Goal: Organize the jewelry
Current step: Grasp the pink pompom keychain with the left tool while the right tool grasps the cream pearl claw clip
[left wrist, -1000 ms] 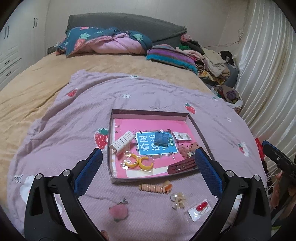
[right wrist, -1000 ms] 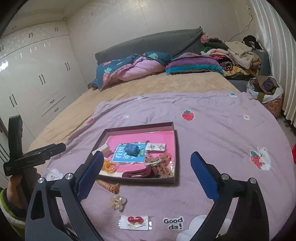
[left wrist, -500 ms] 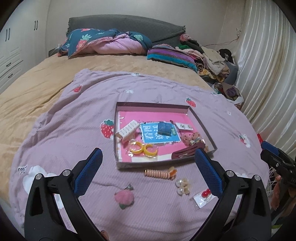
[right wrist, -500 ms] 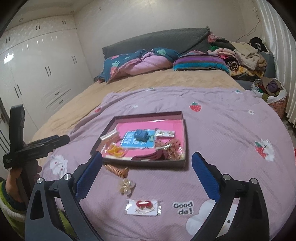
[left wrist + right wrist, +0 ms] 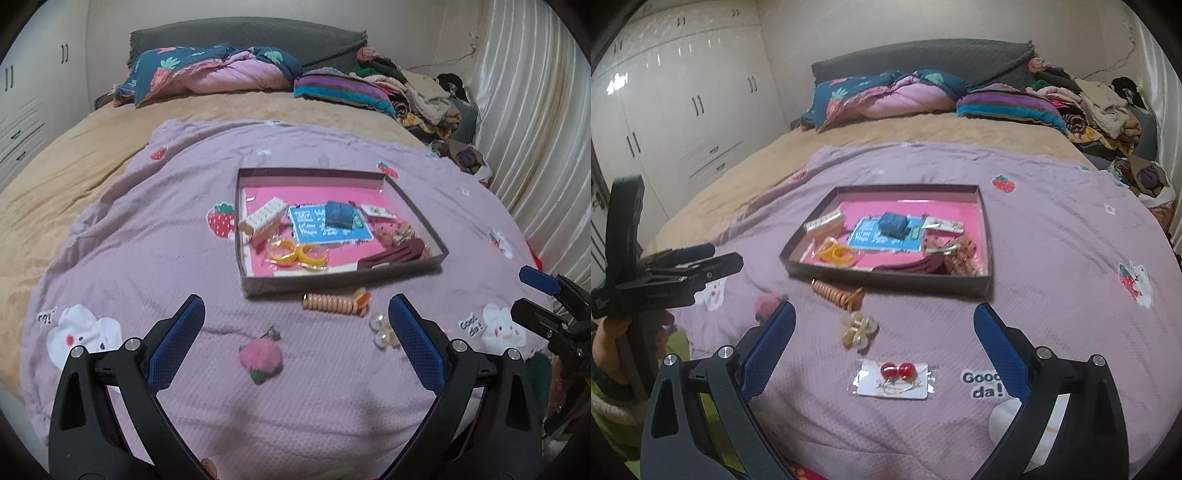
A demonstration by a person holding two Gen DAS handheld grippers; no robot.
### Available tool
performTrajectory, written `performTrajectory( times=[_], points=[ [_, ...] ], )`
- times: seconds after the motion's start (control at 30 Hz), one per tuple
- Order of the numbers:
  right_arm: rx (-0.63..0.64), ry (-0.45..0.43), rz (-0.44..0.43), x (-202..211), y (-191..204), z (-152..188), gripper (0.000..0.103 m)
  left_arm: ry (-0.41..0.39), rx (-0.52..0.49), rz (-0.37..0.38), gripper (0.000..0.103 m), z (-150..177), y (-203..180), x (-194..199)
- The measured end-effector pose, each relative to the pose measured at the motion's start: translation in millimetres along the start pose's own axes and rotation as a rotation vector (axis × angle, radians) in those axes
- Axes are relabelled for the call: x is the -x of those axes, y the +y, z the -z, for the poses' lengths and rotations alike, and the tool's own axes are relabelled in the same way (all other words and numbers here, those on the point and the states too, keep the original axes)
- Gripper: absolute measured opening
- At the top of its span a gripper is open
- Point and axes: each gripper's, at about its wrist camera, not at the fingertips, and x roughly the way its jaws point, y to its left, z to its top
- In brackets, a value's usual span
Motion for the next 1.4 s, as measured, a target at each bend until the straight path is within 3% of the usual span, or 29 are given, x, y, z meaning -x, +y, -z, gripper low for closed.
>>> performTrajectory(
  times=[0.67,1.1,1.3,1.4],
  points=[
    [0.059,0.11,-0.012,-44,31,20,0.096,0.101,0.004,-0.034,0.093,38,28,-29],
    [0.07,0.161,0.005,-77,35,29,0.096,0.127,0.012,-0.059,0.093,50,43,-55],
    [0.065,0.204,0.014,-100,32,30,0.094,0.152,0.018,-0.044,0.078,56,47,-67],
    [0.057,0.239,0.011,-116,32,31,0.086,0.162,0.018,-0.034,0.069,57,48,-70]
  ],
)
